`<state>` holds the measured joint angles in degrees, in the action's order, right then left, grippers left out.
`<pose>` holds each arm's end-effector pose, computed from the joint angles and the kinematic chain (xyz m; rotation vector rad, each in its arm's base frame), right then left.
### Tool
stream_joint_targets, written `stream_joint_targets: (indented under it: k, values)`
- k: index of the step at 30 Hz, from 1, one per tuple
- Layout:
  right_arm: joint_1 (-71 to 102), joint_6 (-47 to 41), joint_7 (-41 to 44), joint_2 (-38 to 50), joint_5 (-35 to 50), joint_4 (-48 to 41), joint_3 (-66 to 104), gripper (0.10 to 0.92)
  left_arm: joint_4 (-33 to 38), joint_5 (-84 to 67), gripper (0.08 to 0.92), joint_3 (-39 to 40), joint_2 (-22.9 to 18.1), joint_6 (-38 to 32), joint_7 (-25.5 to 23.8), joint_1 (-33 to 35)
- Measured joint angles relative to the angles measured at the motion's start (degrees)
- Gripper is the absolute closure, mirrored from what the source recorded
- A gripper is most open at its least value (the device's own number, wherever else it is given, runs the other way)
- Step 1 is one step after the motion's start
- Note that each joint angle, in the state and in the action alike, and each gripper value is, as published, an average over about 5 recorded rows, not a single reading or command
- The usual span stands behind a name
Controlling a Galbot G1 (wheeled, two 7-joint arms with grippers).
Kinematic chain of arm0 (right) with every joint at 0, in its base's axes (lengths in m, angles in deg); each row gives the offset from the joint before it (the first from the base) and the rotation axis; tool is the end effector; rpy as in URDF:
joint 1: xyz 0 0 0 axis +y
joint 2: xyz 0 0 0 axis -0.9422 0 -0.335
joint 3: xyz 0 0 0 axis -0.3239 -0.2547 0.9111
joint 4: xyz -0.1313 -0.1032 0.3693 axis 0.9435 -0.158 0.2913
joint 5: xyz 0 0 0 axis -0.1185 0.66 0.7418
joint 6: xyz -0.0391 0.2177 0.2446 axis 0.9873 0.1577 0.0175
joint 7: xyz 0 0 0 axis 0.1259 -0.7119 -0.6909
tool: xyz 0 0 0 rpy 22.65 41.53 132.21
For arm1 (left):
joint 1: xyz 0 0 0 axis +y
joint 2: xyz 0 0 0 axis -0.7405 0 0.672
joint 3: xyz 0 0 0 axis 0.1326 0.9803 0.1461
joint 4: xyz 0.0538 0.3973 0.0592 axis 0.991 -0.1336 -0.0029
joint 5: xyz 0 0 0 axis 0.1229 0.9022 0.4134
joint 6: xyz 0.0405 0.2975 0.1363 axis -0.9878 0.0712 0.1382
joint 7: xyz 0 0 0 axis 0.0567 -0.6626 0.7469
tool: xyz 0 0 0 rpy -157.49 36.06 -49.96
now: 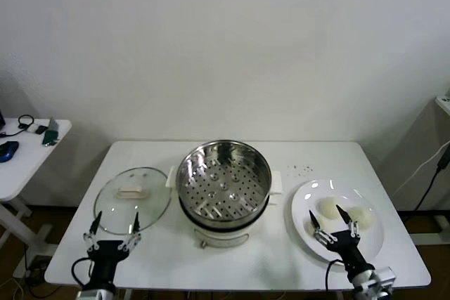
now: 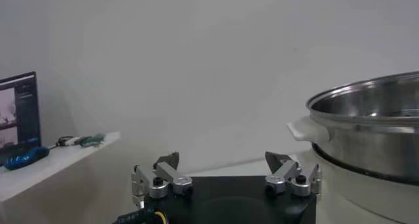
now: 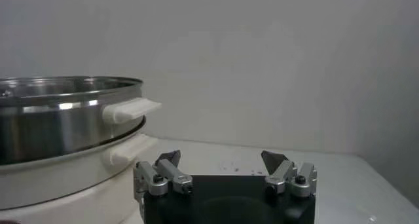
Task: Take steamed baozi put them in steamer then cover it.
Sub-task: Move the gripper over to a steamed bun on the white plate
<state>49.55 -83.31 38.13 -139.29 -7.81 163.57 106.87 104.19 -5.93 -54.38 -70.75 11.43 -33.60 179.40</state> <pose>0.1407 -0.1728 -0.3830 0.3941 -2.9262 0.2379 0.0571 0.0671 -0.3616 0.1681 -3.0240 -0.3561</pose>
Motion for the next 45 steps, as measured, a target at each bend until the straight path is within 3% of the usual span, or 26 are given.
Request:
stream_joint_targets:
  k: [12, 24, 34, 45]
  values:
    - [-11.15, -9.75, 14.82, 19.57, -4.78, -5.51, -3.86, 0.203, 0.33, 0.06, 0.177, 0.95, -0.07, -0.77, -0.15, 0.67]
    - [-40.56, -11.85, 35.08, 37.68, -8.33, -16.69, -28.86, 0.203, 0.28, 0.06, 0.177, 1.32, -0.51, -1.77, -0.28, 1.75]
    - [-65.1, -11.58, 46.61, 41.93, -12.27, -23.95, -54.08, 0.203, 0.25, -0.27, 0.177, 1.32, 0.32, -1.35, -0.3, 0.93]
    - [-87.74, -11.77, 51.37, 37.21, -13.07, -31.5, -81.38, 0.203, 0.41, -0.65, 0.177, 0.85, 1.16, -0.31, -0.3, 0.0]
